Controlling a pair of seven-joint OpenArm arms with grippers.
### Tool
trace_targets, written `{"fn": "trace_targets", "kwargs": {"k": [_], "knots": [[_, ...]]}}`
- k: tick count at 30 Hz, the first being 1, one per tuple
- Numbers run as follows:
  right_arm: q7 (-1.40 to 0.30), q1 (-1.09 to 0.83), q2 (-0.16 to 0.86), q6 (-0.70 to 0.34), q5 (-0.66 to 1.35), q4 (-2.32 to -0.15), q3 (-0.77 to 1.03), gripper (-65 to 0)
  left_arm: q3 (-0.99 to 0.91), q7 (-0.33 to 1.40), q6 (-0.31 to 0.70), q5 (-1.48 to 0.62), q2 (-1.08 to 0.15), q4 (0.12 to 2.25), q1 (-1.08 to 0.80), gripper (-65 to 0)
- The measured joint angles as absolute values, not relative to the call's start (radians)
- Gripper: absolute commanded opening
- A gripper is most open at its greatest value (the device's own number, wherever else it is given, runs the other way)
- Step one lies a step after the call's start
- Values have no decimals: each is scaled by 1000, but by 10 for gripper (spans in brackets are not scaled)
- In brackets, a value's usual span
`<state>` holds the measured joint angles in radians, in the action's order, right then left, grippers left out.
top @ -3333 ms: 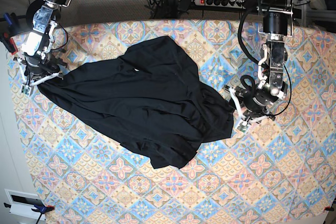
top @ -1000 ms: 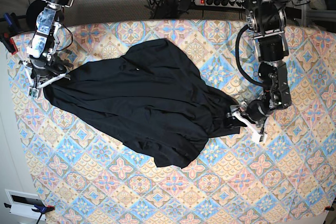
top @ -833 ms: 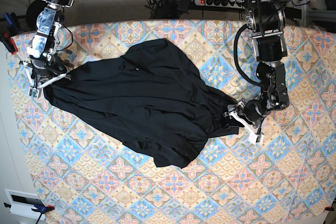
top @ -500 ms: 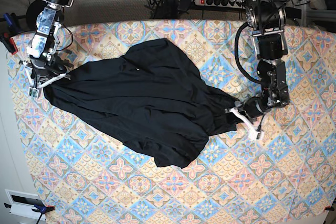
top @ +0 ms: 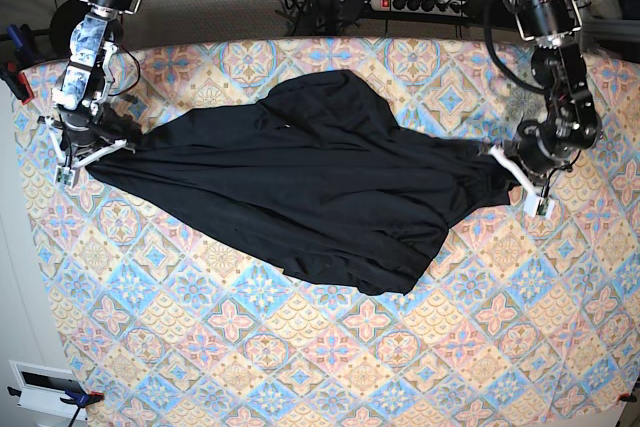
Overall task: Layout the t-shirt on the table in an organized manner, then fold the t-shirt properly
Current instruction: 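Drag the hem with the left gripper away from the right gripper, then release the right gripper and move it onto the shirt body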
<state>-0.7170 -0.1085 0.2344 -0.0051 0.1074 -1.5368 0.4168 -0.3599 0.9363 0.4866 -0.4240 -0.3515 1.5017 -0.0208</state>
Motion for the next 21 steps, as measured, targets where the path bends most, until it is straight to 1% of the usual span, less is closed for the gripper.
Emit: {"fn": "trace_targets", "kwargs": {"k": [3, 5, 7, 9, 11, 14, 17, 21], "knots": [[-710, -110, 233, -5, 107, -1535, 418, -649, -361, 938, 486, -419, -354, 1512, -52, -650], [-684, -110, 233, -5, 108, -1540, 419, -628, -361, 943, 486, -419, -354, 1511, -57, -650], [-673, -107, 233, -3, 108, -1543, 419, -584, -361, 939, 486, -420, -354, 1511, -56, -650], [-683, -108, 233, -3, 107, -1544, 420, -520, -361, 939, 486, -419, -354, 1511, -56, -650], [-684, -109, 233, -2, 107, -1544, 421, -471, -361, 939, 486, -419, -352, 1511, -56, -650], [-680, -106, 234, -3, 107, -1544, 421, -423, -360, 940, 486, -419, -352, 1511, -56, -650], [-708, -83, 232, 1, 102, -1619, 422, -418, -359, 939, 485, -419, -352, 1511, -56, -650], [-680, -61, 243, -5, 111, -1883, 421, -437, -358, 940, 486, -419, -352, 1511, -56, -650]]}}
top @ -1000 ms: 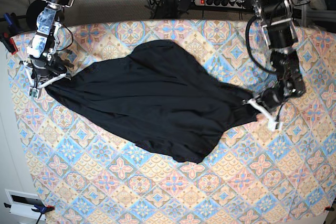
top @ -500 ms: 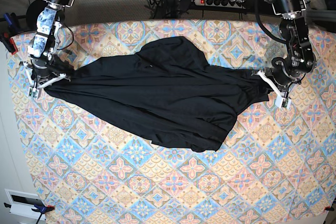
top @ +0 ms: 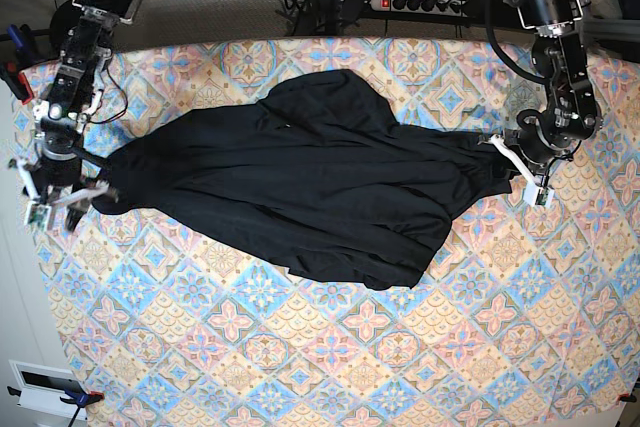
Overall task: Layout the t-shirt on the table in an organized manner, then fold the t-shirt properly
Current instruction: 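Release the right gripper and move it onto the shirt body, then grasp the shirt with the right gripper and pull it outward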
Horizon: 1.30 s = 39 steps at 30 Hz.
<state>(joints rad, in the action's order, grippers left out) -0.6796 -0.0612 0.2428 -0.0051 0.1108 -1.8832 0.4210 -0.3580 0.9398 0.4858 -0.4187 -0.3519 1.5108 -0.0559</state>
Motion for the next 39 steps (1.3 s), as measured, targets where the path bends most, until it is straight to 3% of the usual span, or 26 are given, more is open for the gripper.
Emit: {"fn": "trace_targets", "kwargs": {"k": [5, 9, 16, 20, 31, 39], "knots": [[-722, -129, 235, -75, 104, -1987, 320, -517, -355, 940, 482, -413, -351, 1510, -57, -650], [-768, -240, 147, -86, 108, -1974, 172, -650, -354, 936, 483, -412, -349, 1510, -56, -650], [-748, -224, 154, -89, 112, -1976, -187, -650, -353, 936, 483, -408, -350, 1509, -56, -650], [-802, -139, 153, -91, 112, -1946, -284, -650, -354, 937, 483, -408, -350, 1509, -55, -650], [-777, 99, 154, -76, 445, -1687, -335, -650, -358, 880, 482, -408, -350, 1508, -104, -650], [-680, 146, 153, -93, 499, -1343, -343, -650, -356, 872, 479, -407, -349, 1507, -105, -650]]}}
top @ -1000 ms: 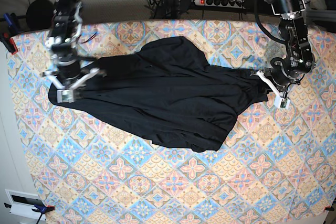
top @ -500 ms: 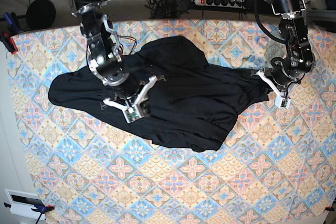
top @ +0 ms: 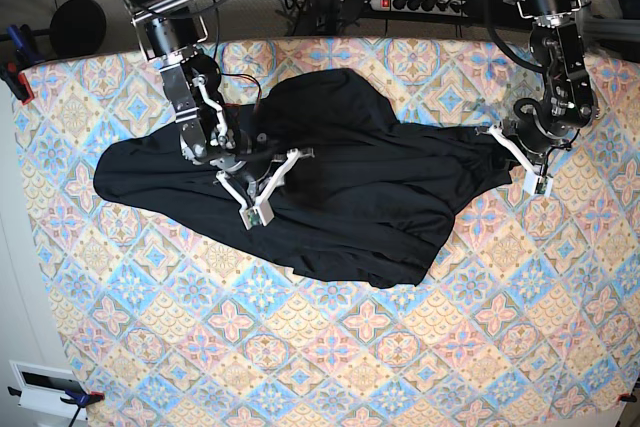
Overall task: Layout the t-shirt on the table in an organized manner, then fold the t-shirt properly
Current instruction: 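Grasp the shirt with the right gripper and pull it outward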
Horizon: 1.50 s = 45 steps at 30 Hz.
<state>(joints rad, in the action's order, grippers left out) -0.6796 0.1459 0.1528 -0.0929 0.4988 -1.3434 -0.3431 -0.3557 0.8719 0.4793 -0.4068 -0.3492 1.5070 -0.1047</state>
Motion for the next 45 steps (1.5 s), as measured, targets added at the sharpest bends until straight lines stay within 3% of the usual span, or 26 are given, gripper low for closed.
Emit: {"fn": "trace_targets", "kwargs": {"k": [7, 16, 21, 28, 37, 42, 45], "knots": [[-480, 249, 96, -137, 535, -1076, -337, -650, -360, 867, 480, -408, -354, 1507, -111, -650], [-439, 458, 81, -200, 566, -776, -342, -650, -361, 828, 483, -439, -361, 1519, -221, -650], [-408, 514, 78, -198, 555, -696, -342, -650, -367, 799, 487, -457, -361, 1538, -275, -650], [-419, 552, 75, -202, 554, -658, -337, -650, -407, 855, 491, -436, -352, 1737, -447, -650], [-429, 596, 95, -124, 508, -645, -334, -649, -406, 847, 497, -447, -356, 1818, -537, -650], [-426, 596, 97, -116, 501, -647, -333, -639, -408, 856, 546, -433, -390, 1819, -540, -522], [-431, 592, 97, -107, 499, -663, -333, -584, -412, 875, 544, -416, -390, 1818, -540, -418]]}}
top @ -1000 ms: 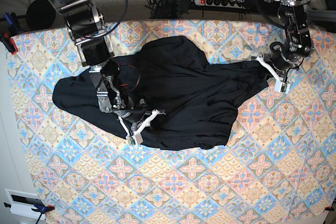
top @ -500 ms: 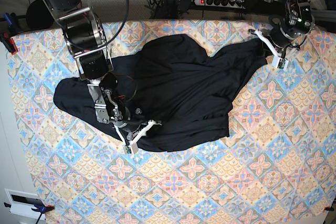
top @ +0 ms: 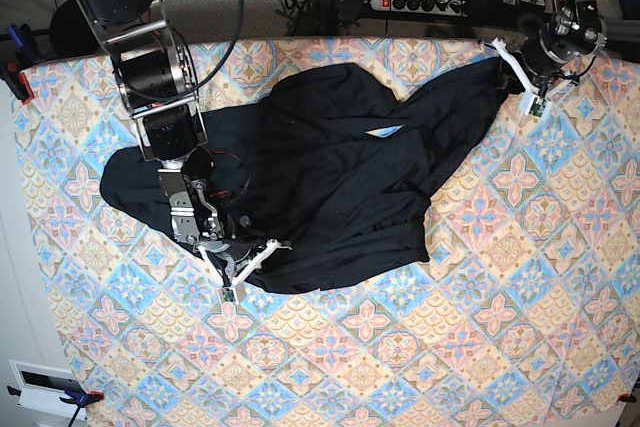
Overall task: Layout the t-shirt on the table in an organized manner, then fold the t-shirt properly
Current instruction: 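Grasp the shirt with the right gripper and pull it outward, then release the left gripper and move it onto the shirt center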
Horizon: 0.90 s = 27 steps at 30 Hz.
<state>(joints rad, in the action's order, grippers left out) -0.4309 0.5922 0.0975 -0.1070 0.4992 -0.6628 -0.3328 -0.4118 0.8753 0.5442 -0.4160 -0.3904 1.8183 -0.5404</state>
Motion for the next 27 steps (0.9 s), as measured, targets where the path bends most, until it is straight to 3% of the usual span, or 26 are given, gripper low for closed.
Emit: {"fn": "trace_targets", "kwargs": {"k": [3, 8, 12, 16, 20, 22, 27], "knots": [[-474, 577, 99, -91, 480, -737, -336, -523, -408, 881, 550, -426, -428, 1839, -545, -377], [-505, 540, 102, -71, 475, -861, -336, -472, -561, 916, 550, -628, -482, 1924, -537, -391], [-576, 480, 99, -68, 470, -1039, -337, -474, -656, 1041, 540, -793, -482, 1916, -442, -419], [-596, 423, 97, -75, 478, -1243, -330, -476, -544, 1121, 536, -838, -430, 1917, -246, -495], [-662, 314, 91, -77, 476, -1341, -256, -588, -385, 1232, 542, -736, -290, 1916, -53, -639], [-694, 260, 98, -71, 467, -1387, -186, -650, -323, 1285, 536, -646, -227, 1917, 19, -650], [-739, 196, 99, -75, 471, -1535, 20, -650, -118, 1287, 540, -398, -81, 1917, 113, -650]]}}
